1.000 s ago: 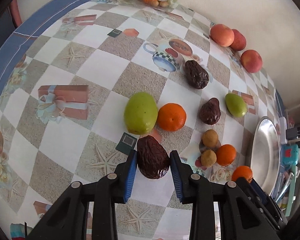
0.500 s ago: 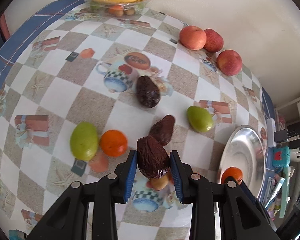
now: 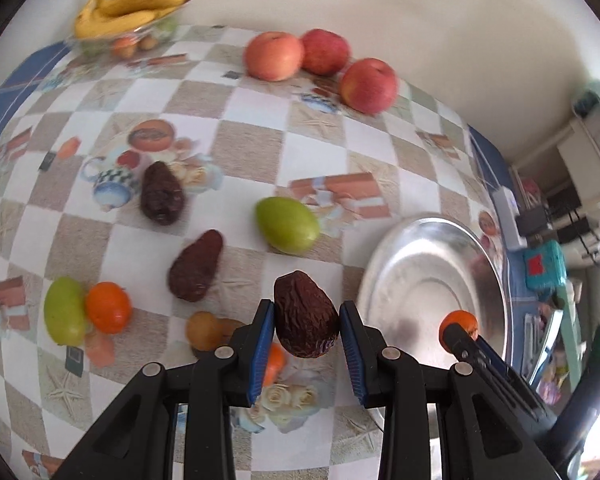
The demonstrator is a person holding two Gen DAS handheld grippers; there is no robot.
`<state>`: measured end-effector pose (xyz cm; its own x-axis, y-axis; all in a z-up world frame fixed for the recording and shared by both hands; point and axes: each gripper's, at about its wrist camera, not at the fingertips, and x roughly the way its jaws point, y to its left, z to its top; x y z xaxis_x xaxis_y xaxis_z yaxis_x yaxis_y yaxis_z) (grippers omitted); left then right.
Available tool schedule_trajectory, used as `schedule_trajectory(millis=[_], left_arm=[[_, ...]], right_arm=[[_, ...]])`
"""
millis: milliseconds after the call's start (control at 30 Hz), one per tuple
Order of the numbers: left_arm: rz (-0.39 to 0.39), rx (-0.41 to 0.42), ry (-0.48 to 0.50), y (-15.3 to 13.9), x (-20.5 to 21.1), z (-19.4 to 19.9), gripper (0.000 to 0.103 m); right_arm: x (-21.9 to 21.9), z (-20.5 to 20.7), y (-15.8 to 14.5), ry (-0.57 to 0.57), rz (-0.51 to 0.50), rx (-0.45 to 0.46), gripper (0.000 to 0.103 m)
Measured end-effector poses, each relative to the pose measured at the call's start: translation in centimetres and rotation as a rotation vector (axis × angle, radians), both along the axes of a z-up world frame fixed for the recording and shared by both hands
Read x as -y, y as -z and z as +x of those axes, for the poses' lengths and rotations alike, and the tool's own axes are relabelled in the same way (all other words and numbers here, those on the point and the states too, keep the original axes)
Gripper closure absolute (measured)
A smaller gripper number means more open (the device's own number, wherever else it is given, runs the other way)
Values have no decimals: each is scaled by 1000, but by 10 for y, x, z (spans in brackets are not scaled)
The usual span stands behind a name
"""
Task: Organize fruits
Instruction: 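Carry both over the steel plate, open left gripper on date while right releases tangerine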
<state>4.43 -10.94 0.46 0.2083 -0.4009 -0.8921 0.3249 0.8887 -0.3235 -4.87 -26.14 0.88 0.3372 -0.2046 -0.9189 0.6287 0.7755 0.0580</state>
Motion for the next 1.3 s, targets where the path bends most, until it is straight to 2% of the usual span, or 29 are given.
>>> schedule_trajectory(millis=[267, 400, 567, 933, 1300], left_arm=[[10, 115, 245, -5, 44, -40, 68], [29, 130, 289, -2, 53, -48, 68], [21, 98, 292, 6, 54, -48, 66], [30, 91, 297, 10, 52, -47, 63], [35, 71, 231, 10, 40, -37, 63]], right_arm=[[25, -27, -2, 102, 25, 13, 65], [24, -30, -4, 105, 16, 11, 64], [27, -32, 1, 117, 29, -2, 64], [27, -32, 2, 121, 21, -9, 64], [26, -32, 1, 119, 17, -11, 64]])
